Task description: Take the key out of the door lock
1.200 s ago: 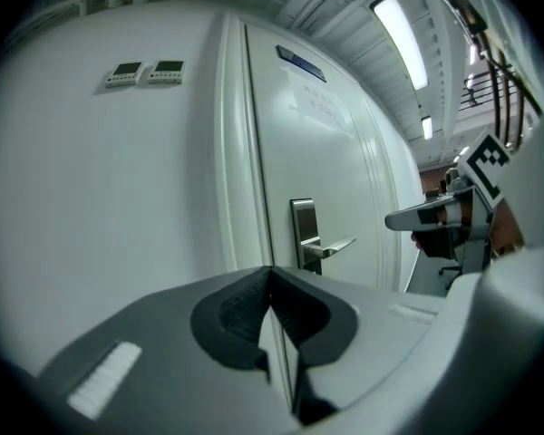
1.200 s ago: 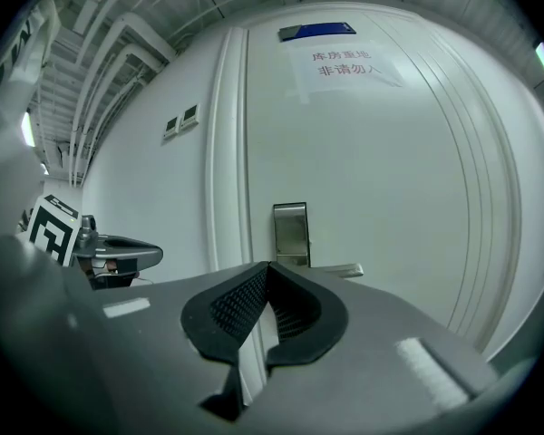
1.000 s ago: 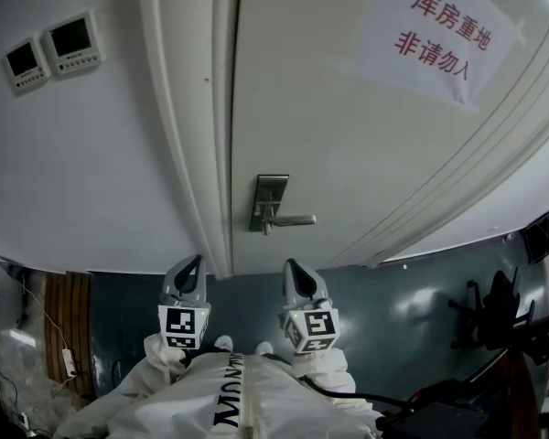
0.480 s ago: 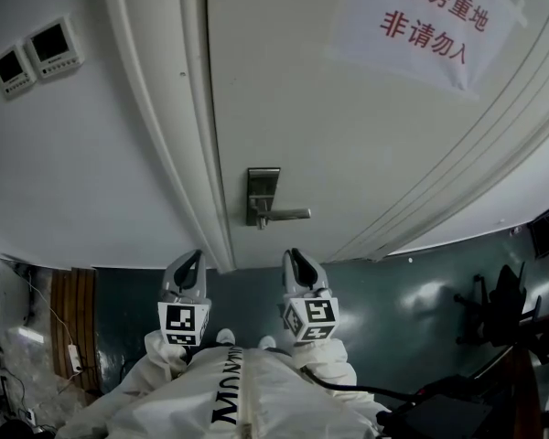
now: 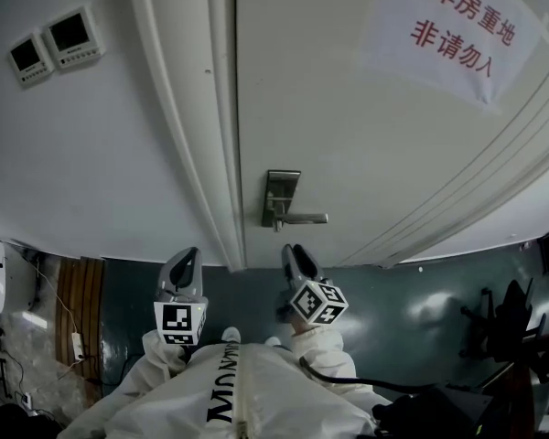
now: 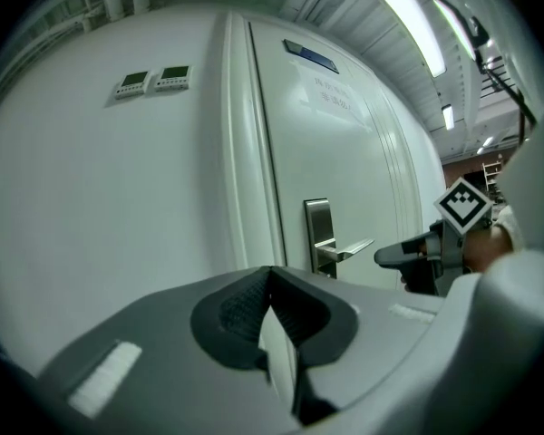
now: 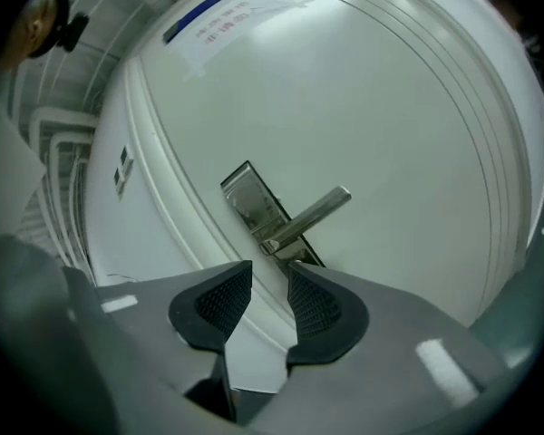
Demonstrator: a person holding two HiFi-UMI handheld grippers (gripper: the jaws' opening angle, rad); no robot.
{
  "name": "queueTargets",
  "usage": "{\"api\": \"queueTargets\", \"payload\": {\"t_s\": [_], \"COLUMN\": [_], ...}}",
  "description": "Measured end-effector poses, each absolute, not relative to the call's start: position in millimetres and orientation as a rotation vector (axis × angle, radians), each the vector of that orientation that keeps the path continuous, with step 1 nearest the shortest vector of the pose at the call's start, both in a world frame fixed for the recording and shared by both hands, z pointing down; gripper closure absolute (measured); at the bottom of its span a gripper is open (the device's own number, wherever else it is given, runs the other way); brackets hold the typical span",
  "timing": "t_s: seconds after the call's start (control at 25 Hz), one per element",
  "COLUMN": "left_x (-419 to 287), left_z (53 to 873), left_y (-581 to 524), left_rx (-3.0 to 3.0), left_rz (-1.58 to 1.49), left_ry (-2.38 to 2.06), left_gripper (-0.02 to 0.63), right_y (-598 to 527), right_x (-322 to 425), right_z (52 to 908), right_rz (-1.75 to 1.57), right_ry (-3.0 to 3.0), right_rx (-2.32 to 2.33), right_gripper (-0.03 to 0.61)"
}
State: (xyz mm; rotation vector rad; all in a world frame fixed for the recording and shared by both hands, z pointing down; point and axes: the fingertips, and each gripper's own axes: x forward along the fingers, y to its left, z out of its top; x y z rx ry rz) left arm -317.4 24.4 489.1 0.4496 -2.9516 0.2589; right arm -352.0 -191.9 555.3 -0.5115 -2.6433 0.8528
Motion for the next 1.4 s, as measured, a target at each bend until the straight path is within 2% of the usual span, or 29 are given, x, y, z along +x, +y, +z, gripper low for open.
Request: {"api": "queueTargets", "payload": {"t_s": [0.2,0.48,0.6,1.4], "left_x": [-312.6,-305.2,-301.8,-300.5], "left_z": [491.9,496.2,500.4,510.4], "left_y": [44.4,63.6,69.5,69.6], "left_rx": [0.382,0.326,0.317,0.351], "left_rz": [0.265,0.287,0.294,0.275], "left_ry": [-2.939,-2.908,-2.893,-2.863], "left_gripper": [0.614,0.614,0.614,0.614], "right_y": [-188.2,-181.5,-180.2,-174.9], "right_x": [-371.3,-393.2,-402.2,-444.5], "right_z": [583.6,608.1,618.3,634.5], "right_rz": [1.344,1.743,1.824,2.044], "right_ry": [-2.402,-2.214,-2.183,-2.05], "right_rx": [-0.459,-0.417,-0.381,-0.328], "right_gripper": [0.46,0.465,0.497,0.537]}}
